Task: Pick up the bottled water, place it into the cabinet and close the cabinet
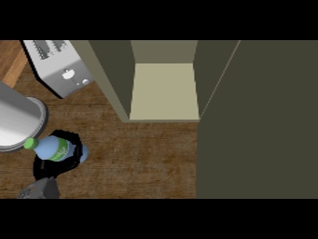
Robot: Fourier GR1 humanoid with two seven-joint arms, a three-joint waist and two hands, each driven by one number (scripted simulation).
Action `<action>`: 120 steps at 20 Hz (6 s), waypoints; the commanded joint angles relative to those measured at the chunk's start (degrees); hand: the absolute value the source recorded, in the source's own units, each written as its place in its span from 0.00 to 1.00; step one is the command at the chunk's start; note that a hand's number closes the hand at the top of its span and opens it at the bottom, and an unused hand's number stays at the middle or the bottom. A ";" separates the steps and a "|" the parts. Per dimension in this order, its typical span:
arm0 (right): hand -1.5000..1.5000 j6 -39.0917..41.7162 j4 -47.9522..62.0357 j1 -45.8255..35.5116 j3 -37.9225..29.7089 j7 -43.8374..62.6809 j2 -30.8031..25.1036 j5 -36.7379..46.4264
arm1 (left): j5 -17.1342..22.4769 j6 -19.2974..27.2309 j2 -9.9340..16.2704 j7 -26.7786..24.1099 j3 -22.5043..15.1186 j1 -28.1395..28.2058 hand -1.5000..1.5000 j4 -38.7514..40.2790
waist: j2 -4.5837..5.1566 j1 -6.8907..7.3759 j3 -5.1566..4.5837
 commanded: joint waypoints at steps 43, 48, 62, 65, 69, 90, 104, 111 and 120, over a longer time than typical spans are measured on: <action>0.00 -0.86 -5.28 -0.25 -1.75 1.51 -3.71 -11.38 | 5.02 55.95 -8.84 26.86 -32.23 -25.44 1.00 -10.72 | 0.82 -3.15 -0.06; 0.00 1.15 -5.14 2.53 -2.66 0.70 -4.26 -11.63 | 4.27 57.71 -8.52 25.73 -31.32 -26.05 1.00 -9.45 | 0.80 -3.80 -0.08; 0.00 -1.37 -1.43 -4.43 -1.04 1.12 -6.51 -10.51 | 1.86 60.52 -5.48 28.33 -31.11 -39.31 0.00 4.35 | 1.90 -4.42 -0.08; 0.00 -0.62 -3.43 -2.55 -0.64 1.12 -6.13 -11.45 | 1.94 60.53 -7.26 24.23 -28.94 -41.08 0.00 10.72 | 1.89 -5.28 -0.13; 0.00 -0.38 -3.05 -2.54 -3.08 1.45 -7.83 -13.67 | 3.73 57.20 -6.75 21.57 -25.17 -45.08 0.00 15.59 | 1.79 -4.62 -0.13; 0.00 -3.60 -6.19 -3.70 -5.05 5.58 -7.35 -13.85 | 16.37 50.30 -8.84 7.01 -30.33 -44.27 0.00 10.95 | 0.10 -2.15 -0.01; 0.00 -5.23 -9.11 -1.66 -6.12 7.23 -5.81 -13.86 | 21.92 56.20 -8.84 11.48 -47.78 -23.25 0.00 -18.93 | -0.48 0.58 -0.02; 0.00 -2.09 -4.92 -3.65 -5.53 5.35 -3.48 -10.05 | 19.10 58.18 -7.04 10.17 -53.97 -7.72 0.00 -34.03 | -0.21 0.39 0.05; 1.00 -0.22 -11.65 0.05 -4.74 8.23 -6.17 -11.66 | 18.73 51.99 2.26 9.53 -60.24 6.49 1.00 -48.47 | -0.34 -0.37 -0.04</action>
